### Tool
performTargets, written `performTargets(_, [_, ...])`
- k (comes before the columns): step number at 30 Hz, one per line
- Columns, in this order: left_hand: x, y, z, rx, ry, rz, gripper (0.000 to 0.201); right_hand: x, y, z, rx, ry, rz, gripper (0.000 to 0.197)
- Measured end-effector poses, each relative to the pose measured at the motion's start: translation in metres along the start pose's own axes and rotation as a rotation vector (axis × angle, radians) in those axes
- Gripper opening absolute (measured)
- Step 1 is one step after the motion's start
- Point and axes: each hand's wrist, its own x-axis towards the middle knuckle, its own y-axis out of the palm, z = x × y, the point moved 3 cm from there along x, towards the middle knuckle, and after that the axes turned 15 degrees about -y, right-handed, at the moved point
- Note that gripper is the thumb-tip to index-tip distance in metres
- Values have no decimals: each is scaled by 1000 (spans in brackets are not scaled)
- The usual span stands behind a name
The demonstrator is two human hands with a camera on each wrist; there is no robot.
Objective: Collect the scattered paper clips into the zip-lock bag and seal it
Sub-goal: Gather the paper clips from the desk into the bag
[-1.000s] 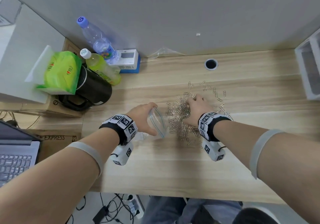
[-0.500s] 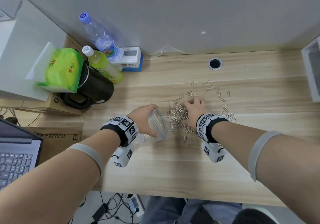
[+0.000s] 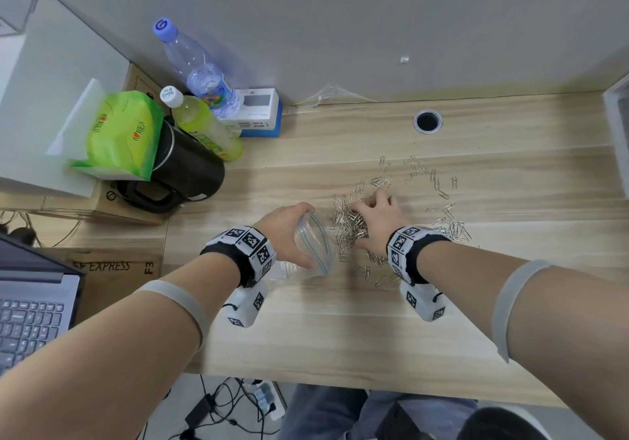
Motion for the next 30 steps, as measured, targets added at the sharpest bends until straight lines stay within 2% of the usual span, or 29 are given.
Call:
performTargets(5, [1, 0, -2, -10, 0, -2, 119, 1, 1, -2, 45, -20, -61, 36])
performTargets(7, [1, -1, -3, -11, 2, -1, 117, 2, 0, -2, 46, -20, -56, 27])
performTargets(15, [-1, -3, -7, -12, 3, 9, 116, 0, -13, -6, 154, 20, -25, 33])
performTargets(18, [-2, -5, -9, -11, 11, 13, 113, -3, -26, -8, 163, 31, 0, 27])
performTargets(23, [-4, -11, -13, -7, 33, -8, 109, -7, -47, -3, 376, 20, -69, 16])
performTargets(27, [-5, -17, -17, -43, 51, -22, 108, -4, -65, 19, 670, -49, 43, 13])
performTargets(30, [-7, -20, -22, -105, 69, -14, 103, -2, -70, 42, 726, -124, 116, 13])
